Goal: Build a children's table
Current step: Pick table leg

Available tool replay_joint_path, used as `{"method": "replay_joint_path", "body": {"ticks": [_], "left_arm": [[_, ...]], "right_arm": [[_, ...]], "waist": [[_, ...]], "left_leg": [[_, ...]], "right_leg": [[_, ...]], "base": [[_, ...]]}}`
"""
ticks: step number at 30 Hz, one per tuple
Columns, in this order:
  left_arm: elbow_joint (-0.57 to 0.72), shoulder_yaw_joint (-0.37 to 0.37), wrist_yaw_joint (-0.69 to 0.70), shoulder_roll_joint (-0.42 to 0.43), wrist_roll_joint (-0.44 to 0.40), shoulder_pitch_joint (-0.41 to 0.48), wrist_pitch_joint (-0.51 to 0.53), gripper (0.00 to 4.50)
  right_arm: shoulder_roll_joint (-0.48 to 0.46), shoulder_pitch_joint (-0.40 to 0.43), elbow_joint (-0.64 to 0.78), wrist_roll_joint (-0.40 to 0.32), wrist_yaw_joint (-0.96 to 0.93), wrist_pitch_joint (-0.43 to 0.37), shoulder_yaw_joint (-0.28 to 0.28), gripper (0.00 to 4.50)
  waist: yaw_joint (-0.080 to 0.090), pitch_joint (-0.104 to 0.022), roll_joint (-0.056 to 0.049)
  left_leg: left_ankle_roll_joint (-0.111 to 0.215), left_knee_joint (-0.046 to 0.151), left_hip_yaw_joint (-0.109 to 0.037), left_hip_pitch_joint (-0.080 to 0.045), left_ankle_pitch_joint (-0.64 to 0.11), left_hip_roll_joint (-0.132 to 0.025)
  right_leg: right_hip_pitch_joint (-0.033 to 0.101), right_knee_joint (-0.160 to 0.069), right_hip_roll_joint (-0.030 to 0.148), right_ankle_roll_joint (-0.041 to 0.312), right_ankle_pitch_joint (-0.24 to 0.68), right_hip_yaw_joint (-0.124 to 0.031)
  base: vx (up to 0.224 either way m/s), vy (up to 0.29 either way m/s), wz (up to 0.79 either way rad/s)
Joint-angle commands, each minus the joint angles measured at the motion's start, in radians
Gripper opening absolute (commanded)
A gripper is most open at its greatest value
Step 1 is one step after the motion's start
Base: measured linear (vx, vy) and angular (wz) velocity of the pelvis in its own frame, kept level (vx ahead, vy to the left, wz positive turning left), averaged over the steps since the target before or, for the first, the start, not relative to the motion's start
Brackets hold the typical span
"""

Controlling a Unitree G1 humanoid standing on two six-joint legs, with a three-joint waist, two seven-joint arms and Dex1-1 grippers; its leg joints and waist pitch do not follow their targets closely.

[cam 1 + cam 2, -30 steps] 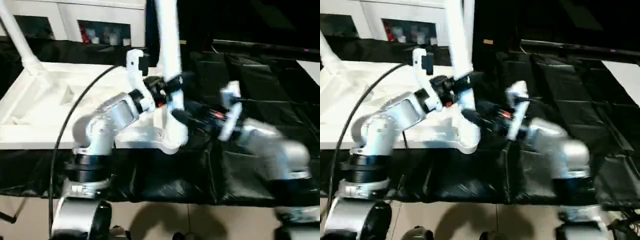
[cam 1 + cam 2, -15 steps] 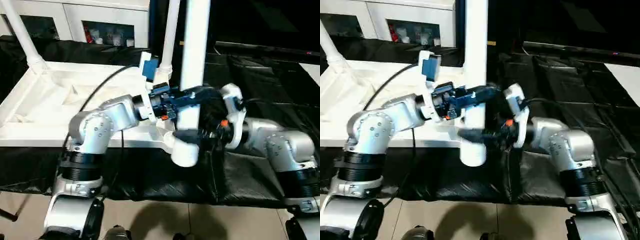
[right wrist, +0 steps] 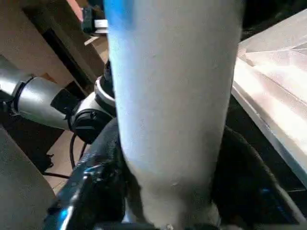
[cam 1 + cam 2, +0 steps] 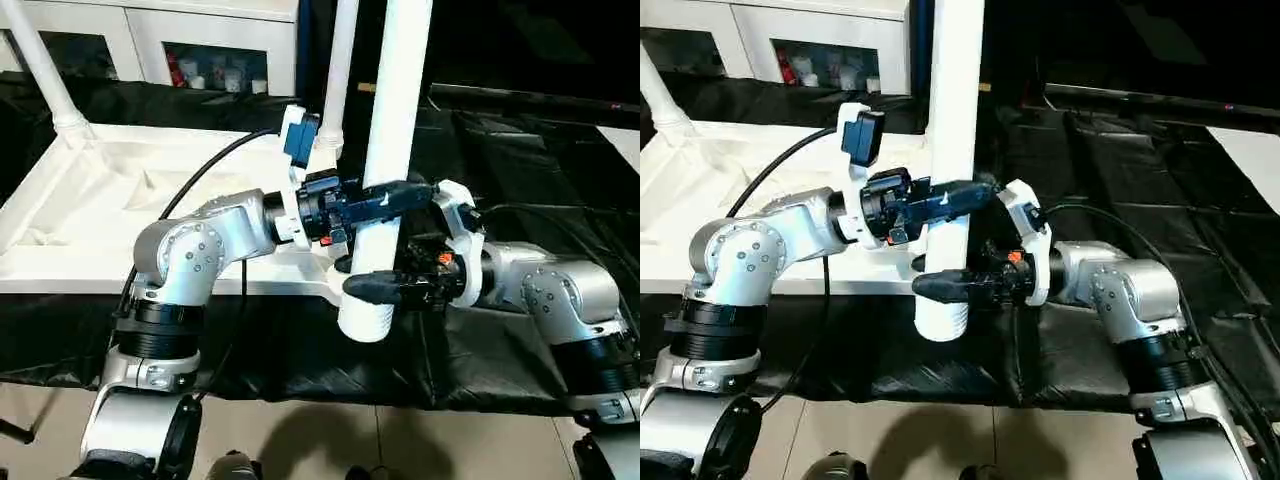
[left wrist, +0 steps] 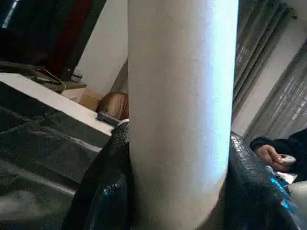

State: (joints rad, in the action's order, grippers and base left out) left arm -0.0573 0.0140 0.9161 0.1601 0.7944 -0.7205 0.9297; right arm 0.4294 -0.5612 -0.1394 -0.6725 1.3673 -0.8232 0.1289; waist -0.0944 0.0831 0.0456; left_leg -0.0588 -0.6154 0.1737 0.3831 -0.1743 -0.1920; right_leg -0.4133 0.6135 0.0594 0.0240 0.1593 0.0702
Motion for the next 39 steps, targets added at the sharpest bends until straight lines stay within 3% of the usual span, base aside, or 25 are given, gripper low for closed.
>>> {"method": "replay_joint_path", "body": {"ticks": [1, 5, 6, 10, 13, 15, 18, 22, 28, 32, 34, 36, 39], "left_arm": [[0.021, -0.018, 0.030, 0.000, 0.027, -0.013, 0.008, 1.90], [0.018, -0.018, 0.026, -0.006, 0.021, -0.013, -0.005, 1.90], [-0.002, 0.008, -0.027, -0.029, 0.015, -0.024, -0.012, 2.46], [-0.010, 0.037, -0.040, -0.044, 0.033, -0.031, -0.020, 2.77], [0.029, 0.016, -0.133, -0.040, -0.079, -0.008, -0.122, 3.03], [0.035, 0.011, -0.162, -0.036, -0.107, -0.005, -0.135, 3.04], [0.052, 0.029, -0.355, -0.052, -0.203, -0.011, -0.141, 3.04], [0.091, 0.054, -0.537, -0.116, -0.241, 0.000, -0.105, 3.04], [0.100, 0.053, -0.588, -0.193, -0.237, 0.026, -0.171, 2.44], [0.083, 0.063, -0.583, -0.197, -0.233, 0.021, -0.192, 2.11], [0.077, 0.066, -0.573, -0.192, -0.220, 0.021, -0.183, 1.98], [0.077, 0.064, -0.571, -0.186, -0.222, 0.023, -0.182, 1.92], [0.079, 0.065, -0.553, -0.177, -0.216, 0.024, -0.173, 1.86]], "right_arm": [[0.011, -0.012, 0.004, -0.012, 0.001, -0.014, -0.003, 1.99], [0.010, -0.006, 0.007, -0.015, 0.003, -0.014, -0.002, 1.95], [0.006, 0.001, 0.012, -0.018, -0.002, -0.015, -0.005, 1.95], [-0.004, 0.011, 0.023, -0.022, -0.019, -0.014, -0.014, 1.93], [-0.042, 0.032, 0.054, 0.025, -0.131, 0.066, -0.048, 1.92], [-0.050, 0.034, 0.060, 0.040, -0.167, 0.076, -0.055, 1.92], [-0.079, 0.048, 0.102, 0.103, -0.306, 0.110, -0.066, 1.91], [-0.112, 0.059, 0.144, 0.158, -0.423, 0.132, -0.063, 1.91], [-0.148, 0.066, 0.189, 0.163, -0.502, 0.127, -0.067, 1.91], [-0.162, 0.065, 0.189, 0.161, -0.531, 0.136, -0.079, 1.91], [-0.165, 0.061, 0.178, 0.163, -0.540, 0.143, -0.087, 2.61], [-0.166, 0.060, 0.171, 0.161, -0.542, 0.145, -0.095, 2.63], [-0.148, 0.055, 0.160, 0.143, -0.516, 0.133, -0.105, 3.04]], "waist": [[-0.004, -0.091, 0.008], [-0.003, -0.092, 0.008], [-0.004, -0.092, 0.007], [-0.005, -0.092, 0.009], [-0.002, -0.092, 0.009], [0.000, -0.092, 0.010], [0.004, -0.092, 0.008], [0.005, -0.091, 0.011], [0.005, -0.090, 0.010], [0.007, -0.091, 0.008], [0.008, -0.090, 0.005], [0.009, -0.090, 0.006], [0.008, -0.092, 0.005]], "left_leg": [[0.021, 0.063, -0.008, -0.015, -0.117, -0.035], [0.021, 0.063, -0.008, -0.014, -0.113, -0.035], [0.020, 0.063, -0.008, -0.014, -0.111, -0.035], [0.024, 0.062, -0.007, -0.013, -0.116, -0.034], [0.015, 0.064, -0.010, -0.013, -0.114, -0.037], [0.009, 0.064, -0.009, -0.014, -0.122, -0.035], [-0.006, 0.066, -0.011, -0.015, -0.111, -0.040], [0.000, 0.063, -0.008, -0.013, -0.117, -0.034], [0.010, 0.063, -0.007, -0.010, -0.123, -0.031], [0.011, 0.065, -0.009, -0.011, -0.138, -0.031], [0.007, 0.065, -0.010, -0.013, -0.148, -0.031], [0.006, 0.065, -0.010, -0.013, -0.153, -0.031], [0.006, 0.066, -0.011, -0.015, -0.143, -0.033]], "right_leg": [[0.064, -0.074, 0.079, 0.162, 0.295, -0.046], [0.065, -0.073, 0.079, 0.162, 0.290, -0.046], [0.064, -0.073, 0.079, 0.163, 0.286, -0.046], [0.065, -0.076, 0.079, 0.163, 0.292, -0.045], [0.064, -0.074, 0.080, 0.151, 0.287, -0.045], [0.064, -0.076, 0.080, 0.141, 0.306, -0.045], [0.061, -0.072, 0.078, 0.135, 0.290, -0.047], [0.062, -0.076, 0.076, 0.129, 0.299, -0.047], [0.061, -0.084, 0.074, 0.112, 0.316, -0.046], [0.060, -0.085, 0.072, 0.102, 0.324, -0.044], [0.058, -0.087, 0.073, 0.099, 0.340, -0.043], [0.057, -0.088, 0.072, 0.092, 0.344, -0.043], [0.059, -0.083, 0.073, 0.101, 0.319, -0.043]], "base": [[0.000, 0.000, 0.00], [0.000, 0.000, 0.00], [0.000, 0.000, 0.00], [0.000, 0.000, 0.00], [0.000, 0.000, 0.00], [0.000, 0.000, 0.00], [0.000, 0.000, 0.00], [0.000, 0.000, 0.00], [0.000, 0.000, 0.00], [0.000, 0.000, 0.00], [0.000, 0.000, 0.00], [0.000, 0.000, 0.00], [0.000, 0.000, 0.00]]}}
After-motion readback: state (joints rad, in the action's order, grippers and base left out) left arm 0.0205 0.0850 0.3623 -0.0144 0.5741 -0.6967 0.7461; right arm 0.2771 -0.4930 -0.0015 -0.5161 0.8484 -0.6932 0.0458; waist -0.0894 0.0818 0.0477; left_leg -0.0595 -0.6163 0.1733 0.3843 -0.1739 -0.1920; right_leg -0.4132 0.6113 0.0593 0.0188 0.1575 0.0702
